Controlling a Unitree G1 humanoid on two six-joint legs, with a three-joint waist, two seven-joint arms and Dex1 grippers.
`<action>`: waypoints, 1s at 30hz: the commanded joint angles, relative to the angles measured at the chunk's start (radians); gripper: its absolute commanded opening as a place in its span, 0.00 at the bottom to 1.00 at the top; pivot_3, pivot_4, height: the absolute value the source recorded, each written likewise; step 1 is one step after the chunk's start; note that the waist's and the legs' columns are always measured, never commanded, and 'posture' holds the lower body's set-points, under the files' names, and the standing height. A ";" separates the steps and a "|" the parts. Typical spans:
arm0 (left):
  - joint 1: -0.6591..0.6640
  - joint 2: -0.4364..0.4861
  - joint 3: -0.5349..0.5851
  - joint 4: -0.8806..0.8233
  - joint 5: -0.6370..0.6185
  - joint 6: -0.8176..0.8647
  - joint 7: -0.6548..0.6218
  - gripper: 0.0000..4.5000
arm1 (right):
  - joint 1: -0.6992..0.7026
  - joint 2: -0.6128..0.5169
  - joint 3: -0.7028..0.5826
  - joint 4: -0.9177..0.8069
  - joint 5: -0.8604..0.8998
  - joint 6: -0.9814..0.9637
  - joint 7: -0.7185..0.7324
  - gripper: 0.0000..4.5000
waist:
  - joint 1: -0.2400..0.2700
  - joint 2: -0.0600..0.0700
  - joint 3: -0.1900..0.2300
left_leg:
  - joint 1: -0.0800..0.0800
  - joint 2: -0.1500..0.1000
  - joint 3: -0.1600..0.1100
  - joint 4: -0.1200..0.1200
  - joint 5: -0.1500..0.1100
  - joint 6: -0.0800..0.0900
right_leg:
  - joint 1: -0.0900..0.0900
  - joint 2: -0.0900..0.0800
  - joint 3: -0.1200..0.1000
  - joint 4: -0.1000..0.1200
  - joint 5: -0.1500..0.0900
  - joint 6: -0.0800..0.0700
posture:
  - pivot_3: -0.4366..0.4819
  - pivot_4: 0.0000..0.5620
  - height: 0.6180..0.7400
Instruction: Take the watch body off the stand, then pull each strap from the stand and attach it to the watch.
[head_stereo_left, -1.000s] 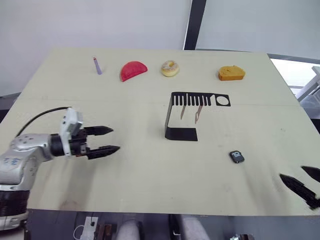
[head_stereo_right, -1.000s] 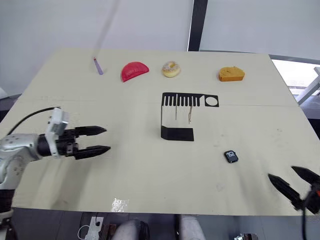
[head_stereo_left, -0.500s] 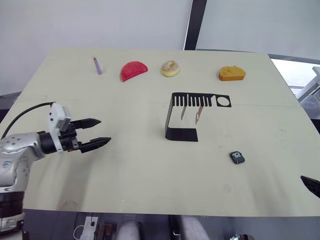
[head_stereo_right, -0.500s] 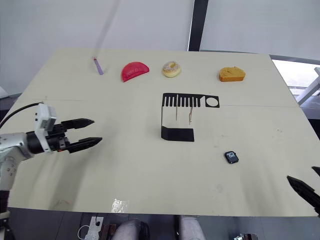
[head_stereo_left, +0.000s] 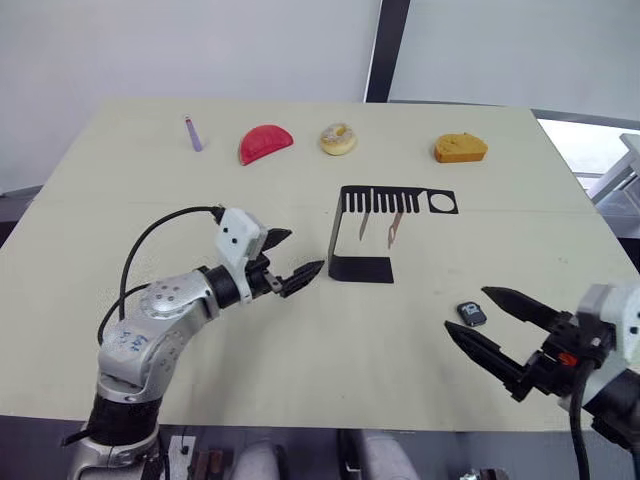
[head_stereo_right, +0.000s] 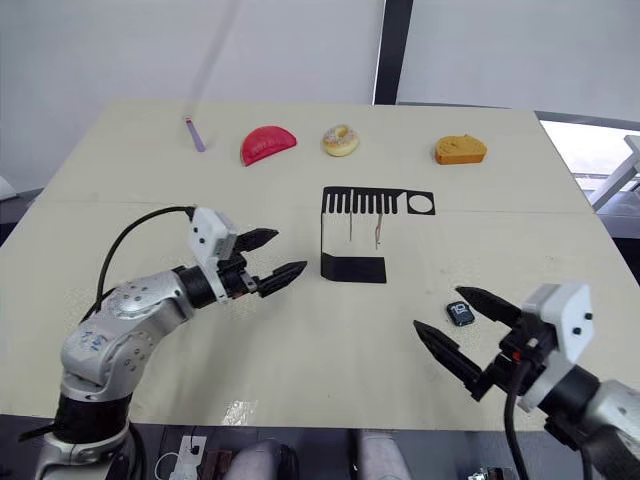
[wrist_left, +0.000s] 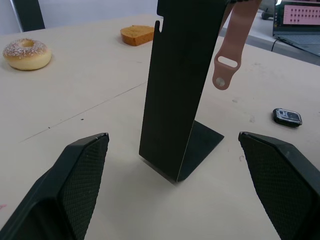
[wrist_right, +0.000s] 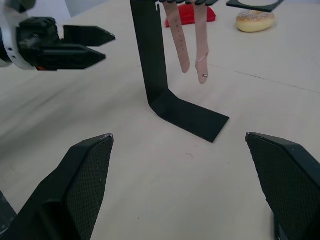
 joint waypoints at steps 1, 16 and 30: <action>-0.021 -0.021 -0.056 -0.010 0.052 -0.046 0.017 1.00 | -0.076 -0.018 0.099 -0.033 0.019 -0.002 -0.075 1.00 | 0.001 0.000 0.000 | 0.001 0.000 0.000 0.000 0.000 0.000 | 0.000 0.000 0.000 0.000 0.000 0.000 | 0.48 0.27 0.98; -0.082 -0.185 -0.160 0.138 0.248 -0.157 0.138 1.00 | -0.343 -0.036 0.390 0.067 -0.135 0.020 -0.111 1.00 | 0.002 0.000 0.000 | 0.005 0.000 0.000 0.000 0.000 0.001 | 0.001 0.000 0.000 -0.001 0.000 0.000 | 0.48 0.27 0.98; -0.113 -0.246 -0.179 0.232 0.331 -0.240 0.146 0.71 | -0.360 -0.028 0.404 0.071 -0.159 0.017 -0.105 1.00 | 0.003 0.000 0.000 | 0.005 0.000 0.000 0.000 0.000 0.001 | 0.001 -0.001 -0.001 -0.001 0.000 0.000 | 0.48 0.27 0.98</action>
